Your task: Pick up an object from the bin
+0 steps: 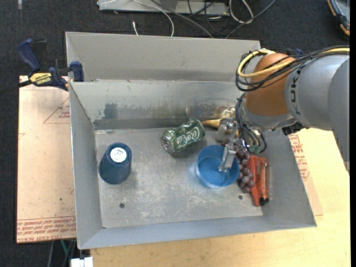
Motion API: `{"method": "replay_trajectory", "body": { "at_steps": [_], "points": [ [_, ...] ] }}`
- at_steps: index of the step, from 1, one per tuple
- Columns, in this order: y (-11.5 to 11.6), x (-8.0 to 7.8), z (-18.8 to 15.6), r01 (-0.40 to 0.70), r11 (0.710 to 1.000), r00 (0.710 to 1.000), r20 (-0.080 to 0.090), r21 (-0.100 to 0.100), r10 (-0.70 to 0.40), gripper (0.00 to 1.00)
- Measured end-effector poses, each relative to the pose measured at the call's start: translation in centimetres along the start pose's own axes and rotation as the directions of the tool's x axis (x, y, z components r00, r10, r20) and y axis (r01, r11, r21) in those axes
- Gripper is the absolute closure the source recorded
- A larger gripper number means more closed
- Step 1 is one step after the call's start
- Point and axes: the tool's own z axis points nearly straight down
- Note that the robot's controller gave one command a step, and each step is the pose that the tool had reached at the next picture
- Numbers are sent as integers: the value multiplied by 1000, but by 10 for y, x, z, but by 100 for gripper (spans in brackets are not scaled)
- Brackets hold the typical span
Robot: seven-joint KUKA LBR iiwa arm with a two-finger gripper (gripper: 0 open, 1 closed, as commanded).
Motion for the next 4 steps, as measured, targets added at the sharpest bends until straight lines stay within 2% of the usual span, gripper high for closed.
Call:
{"method": "replay_trajectory", "body": {
  "at_steps": [1,2,3,4],
  "points": [
    [-47,28,-6,-27,1000,1000,6,-12,27,0],
    [-43,31,-4,-22,1000,1000,10,-11,22,0],
    [-45,10,0,159,987,987,11,-31,-159,0],
    [-44,76,0,-18,1000,1000,10,-16,18,0]
  ]
}}
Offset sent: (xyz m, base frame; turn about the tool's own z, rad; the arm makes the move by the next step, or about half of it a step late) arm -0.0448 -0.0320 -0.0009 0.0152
